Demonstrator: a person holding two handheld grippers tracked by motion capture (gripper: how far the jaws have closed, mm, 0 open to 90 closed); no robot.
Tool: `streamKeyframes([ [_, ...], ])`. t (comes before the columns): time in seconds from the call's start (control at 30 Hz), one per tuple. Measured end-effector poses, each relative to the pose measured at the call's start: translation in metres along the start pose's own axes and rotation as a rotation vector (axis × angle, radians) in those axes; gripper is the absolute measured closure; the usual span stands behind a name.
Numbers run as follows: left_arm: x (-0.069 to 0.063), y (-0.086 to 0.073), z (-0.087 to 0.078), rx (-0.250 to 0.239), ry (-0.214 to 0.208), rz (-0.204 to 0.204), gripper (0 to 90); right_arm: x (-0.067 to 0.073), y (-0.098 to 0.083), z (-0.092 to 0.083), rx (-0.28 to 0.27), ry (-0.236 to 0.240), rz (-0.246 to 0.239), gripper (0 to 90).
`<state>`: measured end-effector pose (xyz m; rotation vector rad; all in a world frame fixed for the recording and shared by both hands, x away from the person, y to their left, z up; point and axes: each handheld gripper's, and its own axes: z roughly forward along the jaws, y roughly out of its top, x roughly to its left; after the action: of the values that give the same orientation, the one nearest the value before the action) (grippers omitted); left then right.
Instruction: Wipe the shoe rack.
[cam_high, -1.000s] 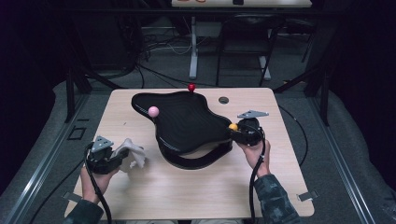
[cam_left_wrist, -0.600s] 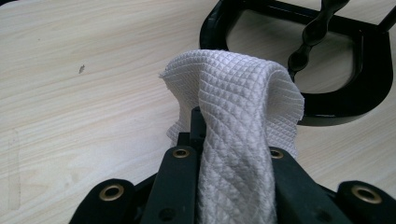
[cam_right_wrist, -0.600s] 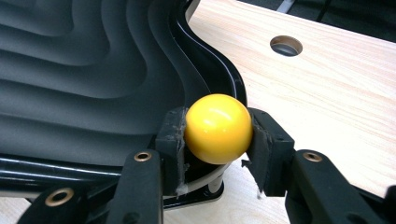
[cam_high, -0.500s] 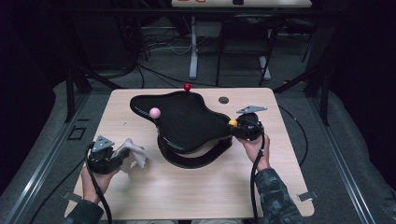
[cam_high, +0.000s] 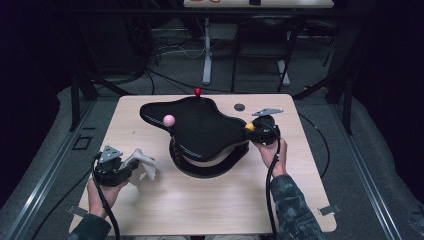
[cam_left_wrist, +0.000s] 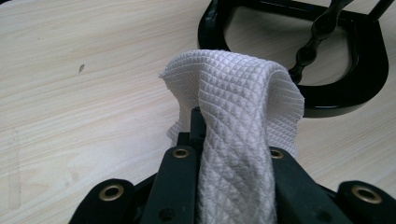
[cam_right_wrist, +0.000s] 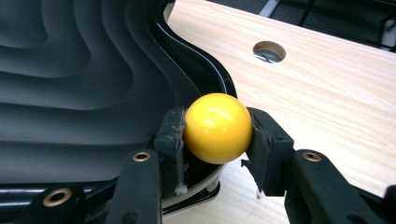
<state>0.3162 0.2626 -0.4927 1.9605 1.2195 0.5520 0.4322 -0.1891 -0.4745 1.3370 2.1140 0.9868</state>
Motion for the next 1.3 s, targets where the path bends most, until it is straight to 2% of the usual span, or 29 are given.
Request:
streamKeyframes([
  [0.63,0.000,0.000,0.000,0.002,0.001,0.000,82.5,-0.016,0.015,0.013,0.034,-0.062,0.025,59.7],
  [0.7,0.000,-0.001,0.000,0.000,0.001,-0.007,82.4,-0.017,0.017,0.014,0.040,-0.065,0.018,59.7],
  [1.03,0.000,-0.001,0.000,0.000,0.002,-0.005,82.4,-0.022,0.021,0.018,0.050,-0.067,0.052,59.2],
  [1.17,0.001,-0.001,-0.001,-0.002,0.001,-0.008,82.4,-0.021,0.019,0.010,0.045,-0.044,0.083,49.2],
  [1.23,0.001,-0.001,-0.001,0.000,0.002,-0.008,82.4,-0.017,0.017,0.001,0.038,-0.040,0.087,42.5],
  [1.3,0.000,0.000,-0.001,0.000,0.001,-0.006,82.3,-0.013,0.015,-0.008,0.031,-0.019,0.103,40.3],
])
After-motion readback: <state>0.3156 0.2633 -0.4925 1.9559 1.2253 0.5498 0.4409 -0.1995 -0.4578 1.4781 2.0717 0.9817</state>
